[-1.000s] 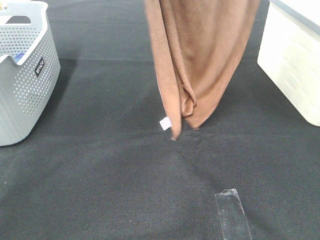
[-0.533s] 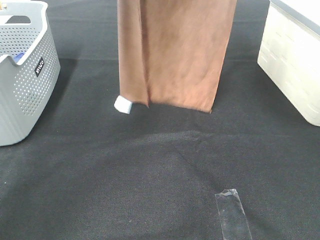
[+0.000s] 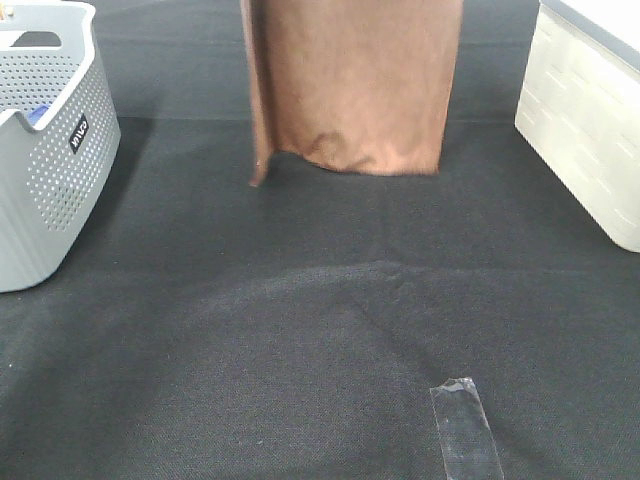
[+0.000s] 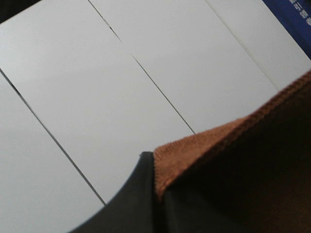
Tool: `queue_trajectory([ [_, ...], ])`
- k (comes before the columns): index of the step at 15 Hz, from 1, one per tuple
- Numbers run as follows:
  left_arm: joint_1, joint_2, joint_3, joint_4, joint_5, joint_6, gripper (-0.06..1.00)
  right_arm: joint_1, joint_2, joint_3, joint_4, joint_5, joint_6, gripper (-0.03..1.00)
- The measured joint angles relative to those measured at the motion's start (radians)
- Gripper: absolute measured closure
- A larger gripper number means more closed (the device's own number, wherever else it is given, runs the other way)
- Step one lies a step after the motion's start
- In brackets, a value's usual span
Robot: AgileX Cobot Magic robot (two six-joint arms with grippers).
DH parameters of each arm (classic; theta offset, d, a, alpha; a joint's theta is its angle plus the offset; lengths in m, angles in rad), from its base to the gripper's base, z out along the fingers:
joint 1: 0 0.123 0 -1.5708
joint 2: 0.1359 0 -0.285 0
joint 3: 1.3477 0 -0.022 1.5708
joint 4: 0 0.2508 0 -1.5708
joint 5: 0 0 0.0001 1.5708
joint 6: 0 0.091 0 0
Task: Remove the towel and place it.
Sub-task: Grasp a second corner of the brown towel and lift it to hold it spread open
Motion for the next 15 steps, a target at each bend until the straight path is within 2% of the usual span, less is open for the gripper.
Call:
queue_trajectory([
  [5, 0.042, 0.065, 0.0, 0.0, -0.179, -0.042, 0.94, -0.026, 0.101, -0.103, -0.003, -0.11, 0.021, 0.96],
  [9, 0.079, 0.14, -0.039, 0.0, -0.269, -0.084, 0.94, -0.051, 0.209, -0.227, 0.073, -0.199, 0.022, 0.96],
  [10, 0.099, 0.206, -0.138, -0.002, -0.279, -0.112, 0.94, -0.051, 0.24, -0.266, 0.082, -0.247, 0.022, 0.96],
  [15, 0.114, 0.377, -0.445, -0.001, -0.244, -0.234, 0.94, -0.069, 0.272, -0.27, 0.086, -0.311, 0.019, 0.96],
])
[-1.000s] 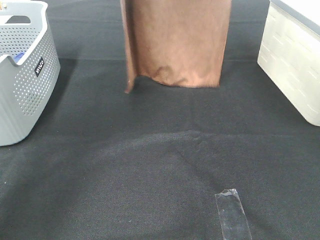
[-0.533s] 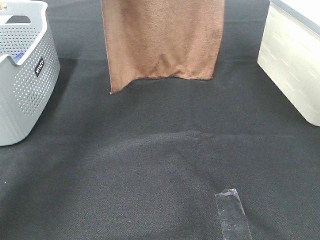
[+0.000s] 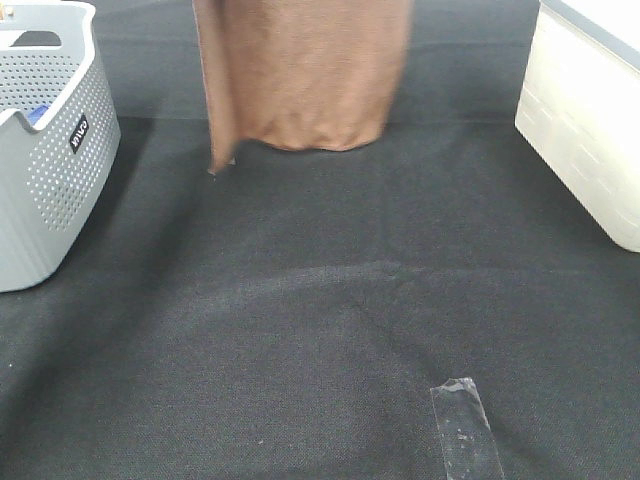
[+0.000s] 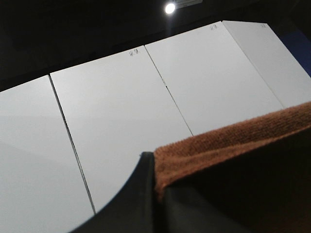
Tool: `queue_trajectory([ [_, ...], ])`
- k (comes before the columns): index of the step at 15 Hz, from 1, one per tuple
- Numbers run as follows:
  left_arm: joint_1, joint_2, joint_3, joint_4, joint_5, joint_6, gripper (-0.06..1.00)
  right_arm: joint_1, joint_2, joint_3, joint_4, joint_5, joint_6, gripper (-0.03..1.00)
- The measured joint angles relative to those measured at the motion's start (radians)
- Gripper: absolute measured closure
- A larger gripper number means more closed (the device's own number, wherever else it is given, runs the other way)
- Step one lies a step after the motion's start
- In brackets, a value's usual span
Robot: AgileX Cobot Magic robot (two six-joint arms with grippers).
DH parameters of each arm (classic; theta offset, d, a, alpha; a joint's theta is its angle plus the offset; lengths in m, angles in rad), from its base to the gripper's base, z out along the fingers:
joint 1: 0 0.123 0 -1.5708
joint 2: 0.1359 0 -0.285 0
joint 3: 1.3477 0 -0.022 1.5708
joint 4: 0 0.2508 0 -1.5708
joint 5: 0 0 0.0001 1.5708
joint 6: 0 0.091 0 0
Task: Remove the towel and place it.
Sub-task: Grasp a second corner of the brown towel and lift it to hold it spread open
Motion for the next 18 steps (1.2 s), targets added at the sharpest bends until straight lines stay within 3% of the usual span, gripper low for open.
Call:
queue_trajectory([
  [3, 0.0, 0.025, -0.03, 0.03, 0.035, -0.012, 0.94, -0.013, 0.0, -0.005, 0.003, -0.005, 0.0, 0.96],
  [7, 0.0, 0.028, -0.034, 0.171, 0.105, -0.014, 0.94, -0.031, 0.001, -0.006, 0.004, 0.001, 0.003, 0.96],
  [11, 0.0, 0.028, -0.034, 0.211, 0.157, -0.029, 0.94, -0.034, 0.001, -0.006, 0.028, 0.063, 0.012, 0.96],
  [13, -0.017, 0.028, -0.035, 0.216, 0.294, -0.108, 0.94, -0.032, 0.001, -0.006, 0.125, 0.204, 0.052, 0.96],
  [14, -0.041, 0.028, -0.035, 0.214, 0.423, -0.15, 0.94, -0.027, 0.001, -0.006, 0.201, 0.306, 0.057, 0.96],
  [15, -0.095, 0.028, -0.035, 0.148, 0.728, -0.178, 0.94, -0.025, 0.007, -0.006, 0.412, 0.561, -0.04, 0.96],
  [18, -0.131, 0.027, -0.035, 0.029, 1.142, -0.149, 0.94, -0.029, 0.01, -0.006, 0.693, 0.948, -0.325, 0.96],
])
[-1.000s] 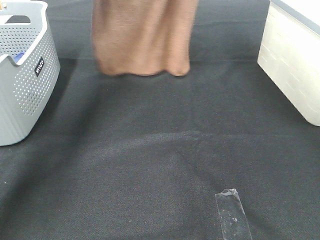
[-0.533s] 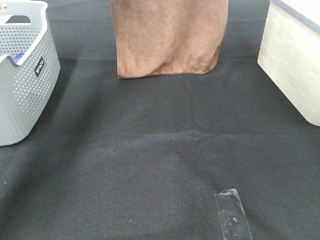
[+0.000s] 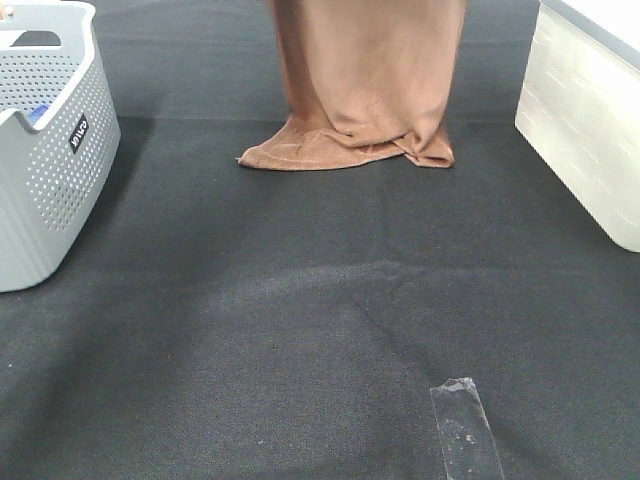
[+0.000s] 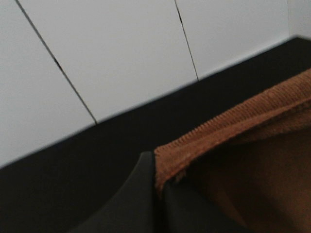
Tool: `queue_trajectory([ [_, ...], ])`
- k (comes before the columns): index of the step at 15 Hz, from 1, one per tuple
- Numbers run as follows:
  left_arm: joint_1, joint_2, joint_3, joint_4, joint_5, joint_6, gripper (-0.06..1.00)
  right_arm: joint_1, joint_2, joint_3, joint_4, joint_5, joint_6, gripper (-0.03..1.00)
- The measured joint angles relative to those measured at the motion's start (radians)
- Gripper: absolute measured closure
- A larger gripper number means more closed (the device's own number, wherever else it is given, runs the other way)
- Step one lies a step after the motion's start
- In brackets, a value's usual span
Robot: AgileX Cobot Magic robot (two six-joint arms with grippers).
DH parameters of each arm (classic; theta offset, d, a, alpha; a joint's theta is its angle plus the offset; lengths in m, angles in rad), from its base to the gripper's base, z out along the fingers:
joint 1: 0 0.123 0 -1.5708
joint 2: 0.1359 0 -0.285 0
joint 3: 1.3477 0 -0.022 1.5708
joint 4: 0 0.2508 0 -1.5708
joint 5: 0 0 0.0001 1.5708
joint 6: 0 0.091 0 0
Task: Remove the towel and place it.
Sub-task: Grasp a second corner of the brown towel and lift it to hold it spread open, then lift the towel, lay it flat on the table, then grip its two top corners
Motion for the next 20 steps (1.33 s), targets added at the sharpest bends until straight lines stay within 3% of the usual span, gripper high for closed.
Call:
queue_trajectory([
  [3, -0.021, -0.051, 0.0, -0.07, 0.356, 0.007, 0.94, 0.0, -0.03, 0.0, 0.101, 0.248, -0.129, 0.96],
  [5, -0.025, -0.1, -0.006, -0.128, 0.518, 0.024, 0.94, 0.0, -0.074, 0.0, 0.13, 0.372, -0.173, 0.96],
  [8, -0.024, -0.147, -0.009, -0.223, 0.557, 0.047, 0.94, -0.001, -0.134, 0.0, 0.131, 0.44, -0.207, 0.96],
  [10, -0.022, -0.199, 0.069, -0.276, 0.561, 0.055, 0.94, -0.007, -0.202, 0.048, 0.152, 0.44, -0.213, 0.96],
  [16, -0.03, -0.642, 0.679, -0.42, 0.546, 0.035, 0.94, -0.001, -0.536, 0.448, 0.247, 0.445, -0.22, 0.96],
  [17, -0.032, -0.813, 0.916, -0.481, 0.527, 0.017, 0.94, 0.004, -0.666, 0.571, 0.286, 0.447, -0.22, 0.96],
  [18, -0.032, -0.813, 0.916, -0.481, 0.527, 0.017, 0.94, 0.004, -0.666, 0.571, 0.286, 0.447, -0.22, 0.96],
  [20, -0.035, -0.978, 1.101, -0.526, 0.508, -0.022, 0.94, 0.006, -0.776, 0.692, 0.328, 0.455, -0.22, 0.96],
])
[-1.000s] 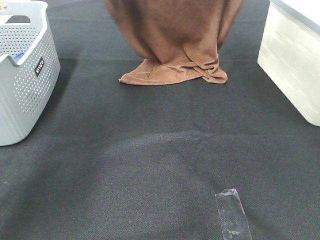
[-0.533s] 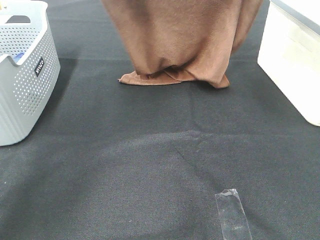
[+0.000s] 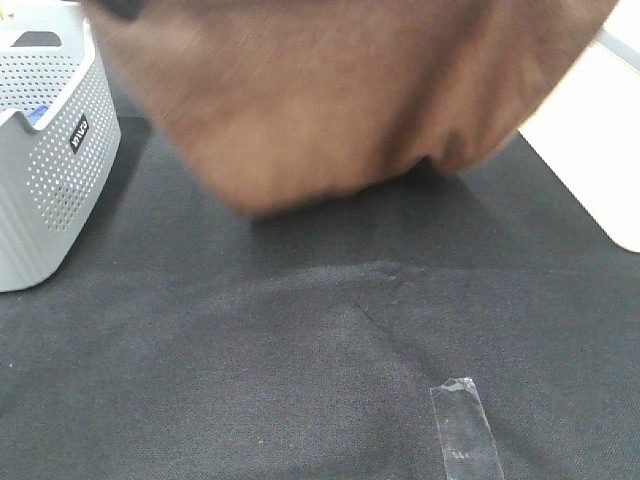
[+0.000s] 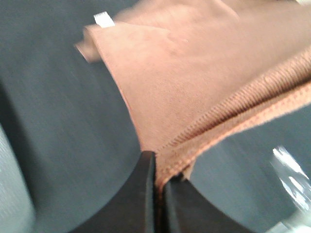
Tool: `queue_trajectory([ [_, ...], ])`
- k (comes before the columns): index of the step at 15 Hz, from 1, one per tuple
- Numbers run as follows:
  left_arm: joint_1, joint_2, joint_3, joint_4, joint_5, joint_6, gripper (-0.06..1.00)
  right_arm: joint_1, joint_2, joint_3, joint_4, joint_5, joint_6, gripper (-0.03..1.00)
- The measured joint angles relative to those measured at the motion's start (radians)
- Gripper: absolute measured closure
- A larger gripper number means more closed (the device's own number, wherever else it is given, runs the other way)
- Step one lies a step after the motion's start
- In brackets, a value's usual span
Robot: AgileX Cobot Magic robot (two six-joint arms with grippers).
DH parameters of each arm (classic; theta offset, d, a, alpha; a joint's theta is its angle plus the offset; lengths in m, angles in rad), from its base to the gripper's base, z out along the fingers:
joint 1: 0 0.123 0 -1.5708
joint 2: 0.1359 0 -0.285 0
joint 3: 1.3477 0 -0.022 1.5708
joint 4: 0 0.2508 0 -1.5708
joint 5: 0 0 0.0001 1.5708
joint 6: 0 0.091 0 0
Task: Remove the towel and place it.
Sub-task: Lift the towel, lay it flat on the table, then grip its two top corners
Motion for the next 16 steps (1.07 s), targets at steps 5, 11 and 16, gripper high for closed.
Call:
queue_trajectory([
  [5, 0.0, -0.323, 0.368, -0.146, -0.019, -0.03, 0.94, 0.008, -0.235, 0.37, 0.08, -0.002, 0.004, 0.96],
  [11, 0.004, -0.497, 0.674, -0.377, -0.02, -0.023, 0.94, 0.007, -0.495, 0.697, 0.093, -0.003, 0.004, 0.96],
  [16, 0.008, -0.513, 0.824, -0.453, -0.018, -0.002, 0.94, 0.001, -0.568, 0.879, 0.117, -0.006, 0.006, 0.96],
])
